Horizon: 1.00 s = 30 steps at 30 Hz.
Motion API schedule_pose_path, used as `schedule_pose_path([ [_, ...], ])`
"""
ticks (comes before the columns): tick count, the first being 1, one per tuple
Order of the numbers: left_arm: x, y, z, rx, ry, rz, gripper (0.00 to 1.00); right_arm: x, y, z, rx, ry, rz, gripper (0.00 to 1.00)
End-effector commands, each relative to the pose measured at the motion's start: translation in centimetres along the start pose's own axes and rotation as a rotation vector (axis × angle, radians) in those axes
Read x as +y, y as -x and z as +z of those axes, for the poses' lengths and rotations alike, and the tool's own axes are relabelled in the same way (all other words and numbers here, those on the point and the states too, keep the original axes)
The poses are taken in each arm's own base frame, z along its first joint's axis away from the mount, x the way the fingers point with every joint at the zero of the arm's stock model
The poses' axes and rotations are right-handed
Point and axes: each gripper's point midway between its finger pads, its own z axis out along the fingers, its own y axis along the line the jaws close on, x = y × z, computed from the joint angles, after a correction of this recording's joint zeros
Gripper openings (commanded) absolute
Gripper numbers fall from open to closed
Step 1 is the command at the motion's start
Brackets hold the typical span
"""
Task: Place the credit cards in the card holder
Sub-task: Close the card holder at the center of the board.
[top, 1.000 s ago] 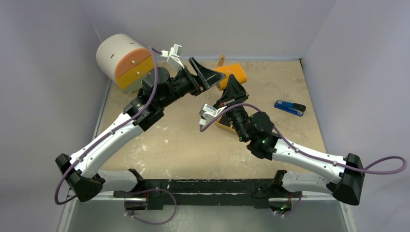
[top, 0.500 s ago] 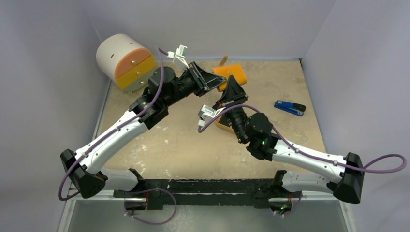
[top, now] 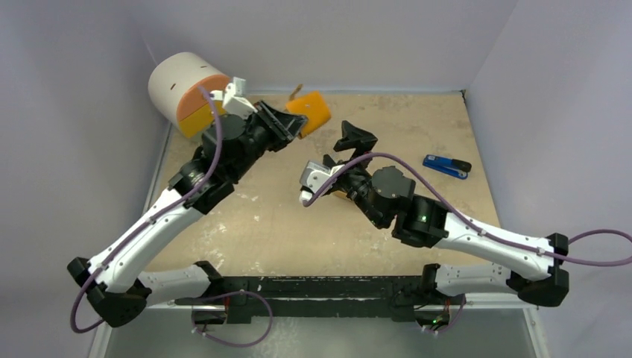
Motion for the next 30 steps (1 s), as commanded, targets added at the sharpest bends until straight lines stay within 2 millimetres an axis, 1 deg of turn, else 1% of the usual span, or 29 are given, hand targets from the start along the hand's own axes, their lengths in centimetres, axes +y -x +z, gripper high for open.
schedule_pose_path([
  [1,0.5,5.5,-3.7,-0.185,0.07,0.138,0.0,2.7,0.4,-2.4,0.022,0.243,0.397,0.99],
  [3,0.8,5.6,-5.1,-0.165,0.079,0.223,0.0,3.0,0.8,-3.2,-0.005,0.31,0.544,0.99],
  [5,0.8,5.0,-6.4,-0.11,0.051,0.312,0.0,2.5,0.8,-3.8,-0.029,0.358,0.691,0.99],
  [7,0.6,3.5,-7.9,-0.024,-0.011,0.407,0.0,1.5,0.4,-4.4,-0.06,0.408,0.858,0.99],
  [10,0.2,1.1,-10.7,0.115,-0.131,0.536,0.0,-0.2,0.6,-5.6,-0.134,0.496,1.061,0.98],
  [11,-0.1,-0.1,-11.9,0.17,-0.195,0.577,0.0,-0.4,1.2,-6.3,-0.17,0.527,1.101,0.98],
  [14,-0.2,-2.6,-15.1,0.261,-0.361,0.668,0.0,-0.2,3.7,-7.8,-0.241,0.673,1.263,0.97],
  [17,-0.7,-4.2,-17.4,0.304,-0.501,0.719,0.0,-0.3,6.0,-9.5,-0.363,0.787,1.377,0.98],
  [20,-2.0,-5.5,-18.6,0.351,-0.635,0.729,0.0,0.4,8.0,-11.0,-0.459,0.958,1.459,0.99],
  [22,-3.0,-6.2,-19.0,0.386,-0.713,0.722,0.0,0.7,8.6,-11.7,-0.496,1.031,1.484,0.99],
  [23,-3.5,-6.6,-19.3,0.408,-0.755,0.72,0.0,0.5,8.8,-11.9,-0.51,1.041,1.486,0.99],
  [26,-4.6,-7.6,-19.7,0.459,-0.853,0.707,0.0,0.5,8.5,-11.6,-0.485,1.016,1.468,0.99],
  [29,-5.3,-8.1,-19.3,0.478,-0.894,0.696,0.0,0.1,8.9,-11.8,-0.508,1.03,1.471,0.99],
  [30,-5.5,-8.1,-19.1,0.479,-0.903,0.693,0.0,0.3,8.8,-11.8,-0.494,1.042,1.465,0.99],
])
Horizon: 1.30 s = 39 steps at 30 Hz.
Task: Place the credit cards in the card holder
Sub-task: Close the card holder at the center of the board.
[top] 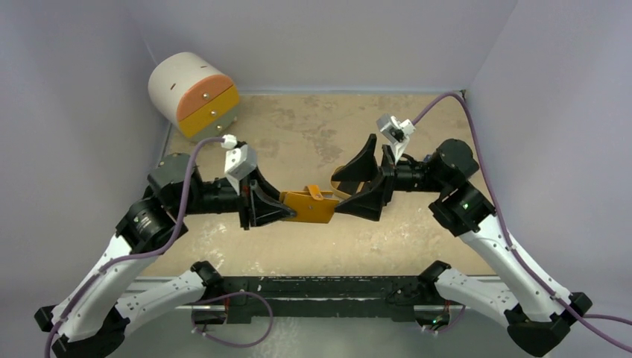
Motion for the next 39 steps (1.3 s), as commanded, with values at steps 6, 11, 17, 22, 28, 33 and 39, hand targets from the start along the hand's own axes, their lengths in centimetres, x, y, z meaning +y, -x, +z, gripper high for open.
schedule_pose_path([
  [6,-2.3,3.5,1.8,-0.107,-0.201,0.102,0.0,2.9,1.2,-0.2,0.019,0.119,-0.04,0.95],
  [11,-2.2,3.9,2.6,-0.098,-0.226,0.11,0.0,3.0,0.7,-0.2,0.047,0.147,-0.025,0.75],
  [17,-2.1,3.7,2.9,-0.091,-0.227,0.131,0.0,3.1,0.3,0.0,0.066,0.182,0.001,0.63],
  [22,-1.8,3.7,3.2,-0.091,-0.22,0.131,0.0,3.2,0.0,0.2,0.09,0.205,0.023,0.51],
  [28,-1.5,4.1,3.6,-0.097,-0.219,0.138,0.0,3.6,0.0,0.4,0.085,0.232,0.031,0.18],
  [33,-0.1,5.2,3.8,-0.143,-0.121,0.106,0.42,3.8,2.2,0.3,-0.062,0.183,-0.012,0.0],
  [39,1.5,9.0,1.0,-0.476,0.056,-0.015,0.69,3.6,7.0,-0.3,-0.346,0.1,-0.047,0.0],
])
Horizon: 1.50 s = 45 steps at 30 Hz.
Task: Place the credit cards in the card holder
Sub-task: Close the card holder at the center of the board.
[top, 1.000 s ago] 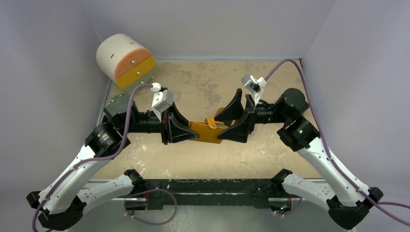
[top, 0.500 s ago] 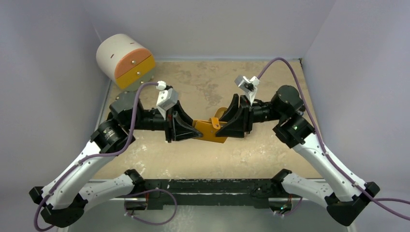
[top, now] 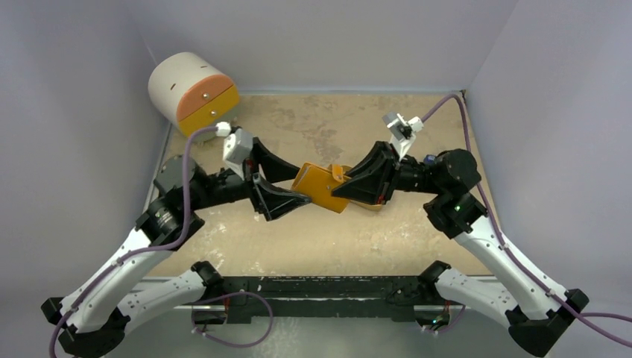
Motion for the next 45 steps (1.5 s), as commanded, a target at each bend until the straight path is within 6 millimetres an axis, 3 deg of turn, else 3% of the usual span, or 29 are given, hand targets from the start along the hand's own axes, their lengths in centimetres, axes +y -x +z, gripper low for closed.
schedule_pose_path([
  [1,0.4,6.4,-2.1,-0.368,0.123,-0.053,0.71,2.1,6.5,-0.3,-0.31,-0.003,-0.104,0.0],
  [7,0.2,9.2,-3.6,-0.666,0.042,-0.221,0.75,0.5,9.2,-0.6,-0.496,-0.045,-0.053,0.0],
  [16,3.1,9.4,-0.4,-0.659,0.078,-0.229,0.78,-1.4,11.1,-0.5,-0.655,-0.018,0.097,0.0],
  [22,4.4,9.6,0.4,-0.679,0.108,-0.227,0.65,-2.2,11.2,-0.6,-0.69,-0.024,0.151,0.0],
  [28,4.3,10.0,1.1,-0.691,0.069,-0.243,0.53,-2.6,11.0,-0.2,-0.683,-0.022,0.176,0.0],
  [36,3.6,10.4,2.1,-0.69,0.018,-0.265,0.49,-3.0,10.7,0.0,-0.682,-0.035,0.187,0.0],
  [43,3.0,9.8,3.2,-0.659,-0.018,-0.276,0.25,-3.0,10.3,0.4,-0.664,-0.037,0.189,0.0],
  [45,3.3,9.5,3.3,-0.648,-0.003,-0.282,0.0,-3.0,10.2,0.3,-0.662,-0.046,0.19,0.0],
])
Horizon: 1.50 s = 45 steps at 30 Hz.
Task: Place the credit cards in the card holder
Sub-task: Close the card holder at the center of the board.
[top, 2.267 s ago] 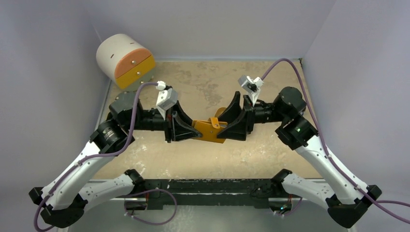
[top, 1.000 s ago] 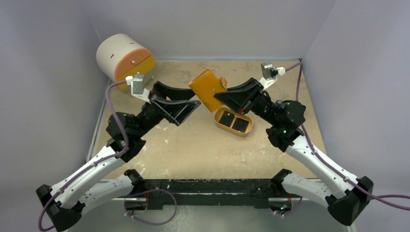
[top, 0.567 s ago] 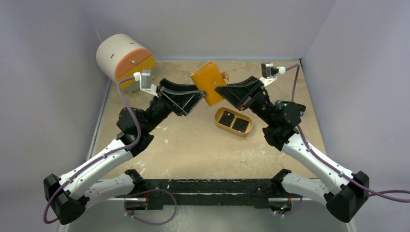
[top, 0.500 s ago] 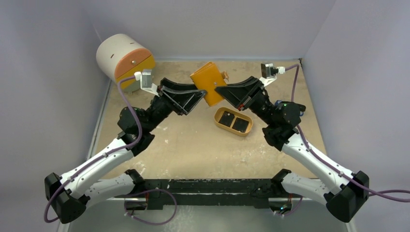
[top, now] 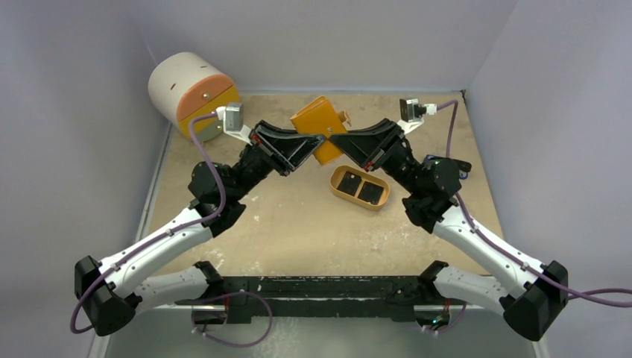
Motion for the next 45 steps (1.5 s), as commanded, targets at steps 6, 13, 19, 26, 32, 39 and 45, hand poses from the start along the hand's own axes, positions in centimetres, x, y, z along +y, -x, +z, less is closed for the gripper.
schedule_pose_path([
  [6,0.4,1.9,-0.9,-0.031,0.14,0.026,0.0,1.2,1.1,-1.9,0.002,-0.128,-0.135,0.5],
  [13,7.6,1.0,-6.7,0.124,0.689,0.083,0.0,-1.5,2.8,-8.2,0.084,-0.549,-0.385,0.65],
  [19,9.0,-0.2,-8.4,0.226,0.808,0.095,0.0,-2.9,3.2,-8.2,0.239,-0.686,-0.504,0.54],
  [26,9.3,-1.1,-8.4,0.308,0.801,0.147,0.0,-6.4,1.3,-5.6,0.448,-0.738,-0.508,0.45],
  [32,8.7,-1.5,-8.1,0.342,0.741,0.174,0.0,-8.6,-1.5,-4.2,0.528,-0.7,-0.396,0.37],
  [39,8.0,-1.8,-8.0,0.38,0.681,0.216,0.0,-9.5,-3.2,-3.5,0.586,-0.661,-0.345,0.34],
  [45,7.4,-1.7,-8.0,0.378,0.648,0.225,0.0,-10.7,-3.4,-3.5,0.6,-0.693,-0.34,0.31],
])
